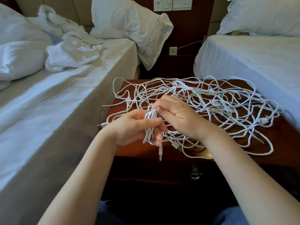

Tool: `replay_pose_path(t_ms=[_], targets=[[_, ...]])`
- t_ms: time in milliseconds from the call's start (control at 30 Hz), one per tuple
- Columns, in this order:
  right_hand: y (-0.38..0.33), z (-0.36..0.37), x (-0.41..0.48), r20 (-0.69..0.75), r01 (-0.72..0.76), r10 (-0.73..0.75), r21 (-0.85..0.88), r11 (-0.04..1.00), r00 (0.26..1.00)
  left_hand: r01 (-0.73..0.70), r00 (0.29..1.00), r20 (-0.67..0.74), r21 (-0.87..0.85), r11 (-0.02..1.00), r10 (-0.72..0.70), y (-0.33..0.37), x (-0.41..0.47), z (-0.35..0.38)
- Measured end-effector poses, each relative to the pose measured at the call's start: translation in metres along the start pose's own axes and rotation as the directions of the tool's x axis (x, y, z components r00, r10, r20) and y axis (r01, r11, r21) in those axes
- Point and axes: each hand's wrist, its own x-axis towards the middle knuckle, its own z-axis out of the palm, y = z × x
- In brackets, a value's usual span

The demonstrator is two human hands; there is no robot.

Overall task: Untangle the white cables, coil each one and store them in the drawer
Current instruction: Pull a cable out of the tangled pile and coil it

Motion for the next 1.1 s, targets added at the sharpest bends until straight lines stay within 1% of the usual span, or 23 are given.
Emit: replay_pose_path(t_ms=[100,200,233,300,367,433,467,533,600,667,733,800,867,900,933,1000,1033,1100], targets=[[0.002,-0.001,0.0,-0.03,0.01,-0.009,0.036,0.999,0.999,-0.079,0.991,-0.108,-0.022,0.997,0.076,0.0,0.001,-0.001],[0.001,0.0,0.0,-0.085,0.021,-0.02,0.019,1.0,0.996,-0.146,0.962,-0.233,-0.011,0.989,0.14,0.0,0.002,-0.003],[0.001,0.001,0.0,-0.106,0.022,-0.021,0.003,1.0,0.994,-0.15,0.955,-0.262,-0.02,0.988,0.14,0.0,0.004,-0.002],[0.001,0.004,0.0,-0.138,0.008,-0.013,-0.037,0.999,0.99,-0.119,0.928,-0.363,-0.068,0.991,0.086,0.001,0.011,0.004],[0.001,0.007,0.0,-0.14,-0.004,-0.008,-0.084,0.996,0.99,-0.085,0.859,-0.51,-0.057,0.995,0.044,0.001,0.018,0.01],[0.001,0.01,0.0,-0.137,0.017,-0.035,-0.129,0.991,0.99,-0.052,0.765,-0.642,0.025,0.998,0.056,0.001,0.023,0.017],[0.001,0.011,0.0,-0.138,0.029,-0.049,-0.145,0.989,0.989,-0.035,0.724,-0.687,0.047,0.998,0.057,0.003,0.024,0.021],[0.002,0.012,0.001,-0.157,0.044,-0.069,-0.155,0.987,0.985,-0.02,0.672,-0.74,0.036,0.999,0.04,0.005,0.026,0.027],[0.003,0.014,0.002,-0.189,0.052,-0.08,-0.151,0.987,0.979,-0.014,0.635,-0.771,0.043,0.999,0.042,0.006,0.027,0.029],[0.003,0.017,0.002,-0.241,0.061,-0.103,-0.174,0.983,0.965,-0.025,0.606,-0.789,0.105,0.994,0.099,0.004,0.027,0.027],[0.003,0.019,0.003,-0.315,0.052,-0.112,-0.191,0.98,0.942,-0.07,0.566,-0.798,0.205,0.976,0.208,0.002,0.027,0.025],[0.002,0.019,0.004,-0.391,0.02,-0.085,-0.166,0.986,0.917,-0.142,0.496,-0.796,0.32,0.937,0.347,0.002,0.026,0.025],[0.0,0.017,0.005,-0.438,-0.032,-0.004,-0.075,0.997,0.899,-0.153,0.417,-0.753,0.494,0.856,0.509,0.0,0.026,0.024],[-0.001,0.015,0.005,-0.445,-0.057,0.05,-0.001,0.998,0.894,-0.135,0.401,-0.707,0.584,0.801,0.583,-0.002,0.026,0.023],[-0.004,0.014,0.005,-0.44,-0.077,0.106,0.082,0.994,0.892,-0.106,0.403,-0.655,0.661,0.743,0.639,-0.005,0.026,0.022],[-0.009,0.013,0.004,-0.415,-0.1,0.189,0.228,0.969,0.89,-0.044,0.42,-0.582,0.753,0.656,0.696,-0.013,0.028,0.022],[-0.011,0.013,0.003,-0.41,-0.103,0.209,0.267,0.958,0.888,-0.037,0.407,-0.577,0.764,0.644,0.708,-0.016,0.03,0.023],[-0.016,0.016,0.004,-0.423,-0.099,0.225,0.3,0.949,0.878,-0.061,0.338,-0.606,0.75,0.659,0.72,-0.016,0.032,0.027]])
